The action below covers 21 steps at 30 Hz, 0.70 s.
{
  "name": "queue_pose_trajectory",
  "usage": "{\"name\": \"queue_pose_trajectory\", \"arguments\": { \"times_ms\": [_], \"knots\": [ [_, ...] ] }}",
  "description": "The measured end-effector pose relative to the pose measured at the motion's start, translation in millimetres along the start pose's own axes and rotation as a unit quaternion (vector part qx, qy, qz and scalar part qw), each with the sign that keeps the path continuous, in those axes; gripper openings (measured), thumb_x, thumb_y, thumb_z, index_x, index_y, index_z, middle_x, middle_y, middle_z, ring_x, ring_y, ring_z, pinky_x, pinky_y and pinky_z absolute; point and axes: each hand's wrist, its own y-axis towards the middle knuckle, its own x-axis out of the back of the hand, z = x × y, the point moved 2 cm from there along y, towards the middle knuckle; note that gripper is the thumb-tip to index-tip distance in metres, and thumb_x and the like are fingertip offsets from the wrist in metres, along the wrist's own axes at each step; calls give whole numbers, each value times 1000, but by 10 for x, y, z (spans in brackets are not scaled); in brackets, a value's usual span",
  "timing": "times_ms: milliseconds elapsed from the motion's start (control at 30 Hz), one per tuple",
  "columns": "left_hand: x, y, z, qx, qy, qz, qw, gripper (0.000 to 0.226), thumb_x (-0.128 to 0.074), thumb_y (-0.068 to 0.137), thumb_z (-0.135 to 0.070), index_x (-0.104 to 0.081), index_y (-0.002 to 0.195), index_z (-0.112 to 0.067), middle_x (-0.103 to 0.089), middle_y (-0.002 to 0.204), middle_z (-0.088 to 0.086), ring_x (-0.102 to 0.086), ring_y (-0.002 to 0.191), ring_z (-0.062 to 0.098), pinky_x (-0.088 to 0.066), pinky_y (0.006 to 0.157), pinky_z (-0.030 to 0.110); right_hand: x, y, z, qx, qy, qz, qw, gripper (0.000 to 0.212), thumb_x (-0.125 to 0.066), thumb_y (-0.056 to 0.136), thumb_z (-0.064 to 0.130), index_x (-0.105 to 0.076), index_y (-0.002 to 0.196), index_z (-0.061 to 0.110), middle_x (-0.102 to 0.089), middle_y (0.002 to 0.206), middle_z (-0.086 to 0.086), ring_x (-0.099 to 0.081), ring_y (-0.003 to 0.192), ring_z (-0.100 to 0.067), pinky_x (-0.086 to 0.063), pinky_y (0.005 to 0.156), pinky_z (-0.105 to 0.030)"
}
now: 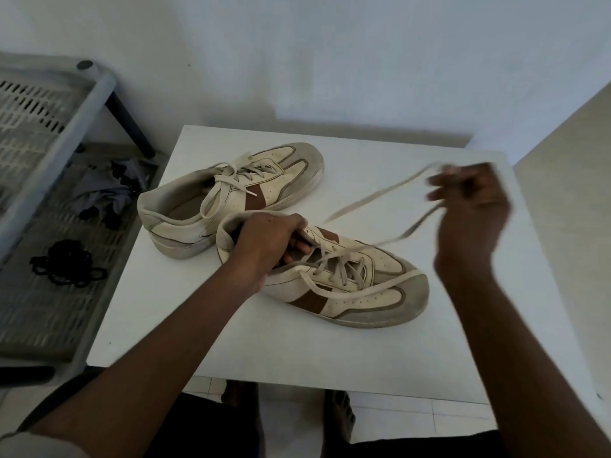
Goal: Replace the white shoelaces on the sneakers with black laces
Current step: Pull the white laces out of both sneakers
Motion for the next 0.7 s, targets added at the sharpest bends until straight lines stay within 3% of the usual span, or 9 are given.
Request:
{"name": "queue_pose_trajectory", "arguments": {
  "times_ms": [33, 100, 200, 267, 333, 400, 467, 533, 700],
  "knots": [
    [1, -2, 1, 0, 2, 2, 1000, 30, -57, 90, -21, -68, 68, -3, -64, 55, 4, -44, 36, 8, -33, 36, 13, 93, 92, -40, -15, -18, -58, 998, 22, -59, 88, 9, -58, 74, 26, -66, 74, 8, -58, 68, -12, -47, 69, -26],
    [-4, -11, 1, 2, 1, 2, 1000, 30, -57, 90, -21, -68, 68, -4, -64, 55, 4, -44, 36, 8, -33, 35, 13, 137, 140, -146, -28, -152, -18, 988, 4, -62, 91, 28, -64, 91, 31, -67, 92, 6, -60, 83, -13, -49, 84, -34],
    [-21, -18, -15, 4, 0, -2, 1000, 31, -56, 90, -20, -67, 65, -6, -63, 54, 3, -43, 35, 8, -32, 35, 13, -79, -121, -310, -58, -355, 162, 919, 60, -62, 90, 43, -42, 143, 21, -46, 145, -4, -42, 133, -20, -33, 111, -43],
    [-30, -28, -21, 5, 0, -1, 1000, 31, -56, 90, -20, -67, 65, -6, -63, 53, 3, -43, 35, 8, -33, 36, 13, -234, -322, -266, -2, -375, 214, 902, 66, -62, 89, 45, -38, 145, 19, -35, 152, -3, -31, 140, -19, -29, 113, -43],
    [-22, -27, -18, 10, 6, 10, 1000, 32, -56, 91, -22, -67, 67, -5, -63, 55, 4, -45, 39, 10, -36, 41, 17, -324, -411, -195, 84, -336, 275, 897, 44, -69, 86, 38, -58, 126, 24, -50, 137, 2, -45, 126, -13, -40, 102, -36],
    [6, -17, -24, 14, 25, 28, 999, 33, -56, 91, -28, -68, 71, -4, -64, 61, 7, -50, 49, 15, -39, 51, 23, -386, -469, -149, 78, -267, 398, 874, 28, -77, 80, 29, -69, 106, 24, -62, 112, 7, -56, 99, -4, -47, 81, -25],
    [56, -7, -53, 9, 83, 44, 996, 36, -56, 93, -34, -69, 79, -2, -66, 70, 11, -56, 62, 20, -42, 59, 26, -412, -507, -164, 65, -255, 483, 835, 31, -82, 75, 27, -70, 104, 24, -62, 103, 8, -56, 86, -1, -45, 72, -18],
    [106, -9, -85, -6, 148, 68, 987, 34, -55, 94, -35, -69, 88, -5, -68, 82, 9, -60, 75, 18, -44, 66, 27, -425, -504, -186, 89, -281, 482, 825, 31, -81, 76, 24, -69, 104, 23, -63, 102, 7, -54, 83, -2, -43, 69, -16],
    [157, -2, -33, -33, 231, 181, 956, 14, -62, 92, -22, -73, 99, -16, -74, 94, 1, -67, 97, 14, -50, 86, 27, -352, -410, -113, 99, -240, 451, 854, 13, -77, 78, 7, -74, 80, 19, -69, 79, 11, -62, 73, -6, -44, 64, -16]
  ]
}}
